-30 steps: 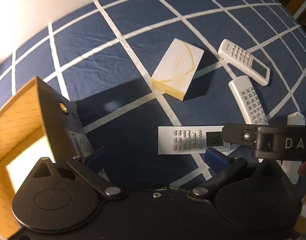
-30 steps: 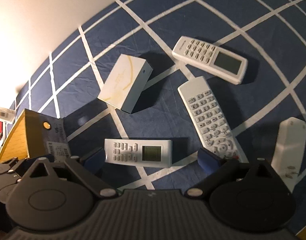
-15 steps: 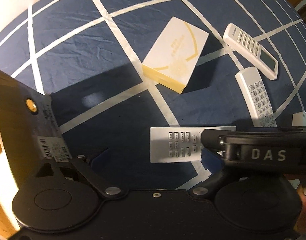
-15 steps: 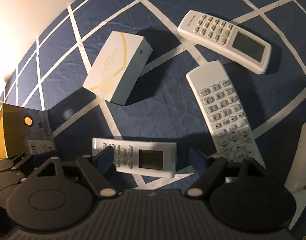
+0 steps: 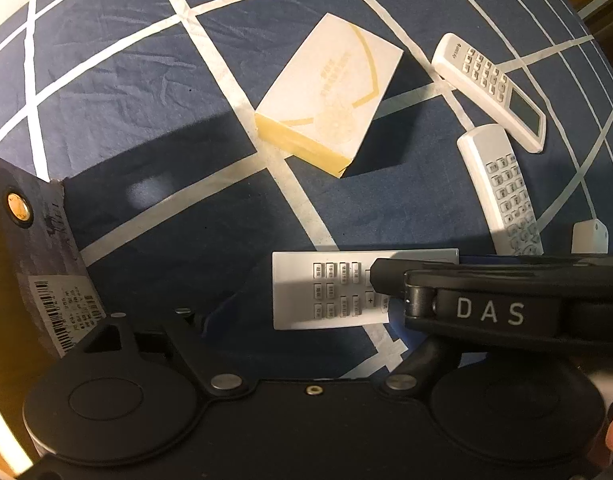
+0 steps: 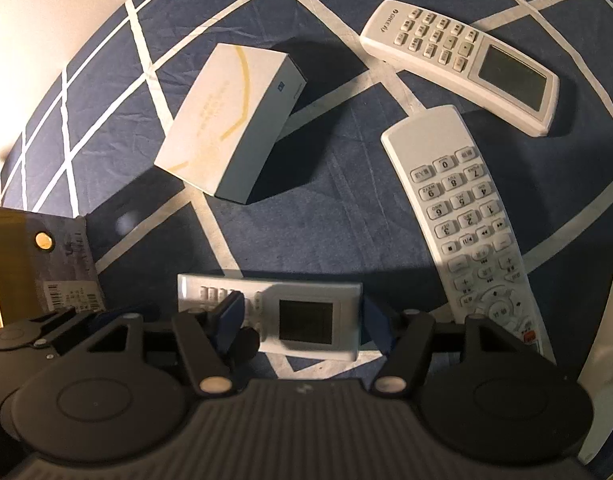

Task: Organize objects
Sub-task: 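Close the right gripper on the white remote with a display screen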

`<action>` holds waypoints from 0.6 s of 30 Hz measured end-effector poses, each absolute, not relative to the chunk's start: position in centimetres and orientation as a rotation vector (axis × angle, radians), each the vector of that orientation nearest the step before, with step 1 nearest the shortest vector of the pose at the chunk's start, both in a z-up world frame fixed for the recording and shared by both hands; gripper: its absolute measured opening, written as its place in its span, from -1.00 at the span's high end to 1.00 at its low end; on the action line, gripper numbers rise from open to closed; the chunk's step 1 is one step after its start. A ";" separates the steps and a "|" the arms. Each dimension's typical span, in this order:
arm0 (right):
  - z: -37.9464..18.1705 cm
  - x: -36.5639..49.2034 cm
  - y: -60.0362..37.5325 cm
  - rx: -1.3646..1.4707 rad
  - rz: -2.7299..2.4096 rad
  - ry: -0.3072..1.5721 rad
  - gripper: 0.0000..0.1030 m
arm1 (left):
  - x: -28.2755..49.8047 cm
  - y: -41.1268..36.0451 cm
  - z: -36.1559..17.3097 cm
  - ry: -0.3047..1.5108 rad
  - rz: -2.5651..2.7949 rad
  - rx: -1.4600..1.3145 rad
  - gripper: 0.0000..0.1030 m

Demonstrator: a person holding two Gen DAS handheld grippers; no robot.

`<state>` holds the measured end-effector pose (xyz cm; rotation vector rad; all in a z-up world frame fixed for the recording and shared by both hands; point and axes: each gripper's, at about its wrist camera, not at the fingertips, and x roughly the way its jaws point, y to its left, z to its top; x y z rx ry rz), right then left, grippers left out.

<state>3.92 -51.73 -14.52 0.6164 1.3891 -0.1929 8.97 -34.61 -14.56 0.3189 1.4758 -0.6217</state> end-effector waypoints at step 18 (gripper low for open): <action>-15.0 4.1 -51.7 0.611 -0.180 1.385 -0.24 | 8.9 -34.7 -15.0 1.498 -0.626 0.277 -0.27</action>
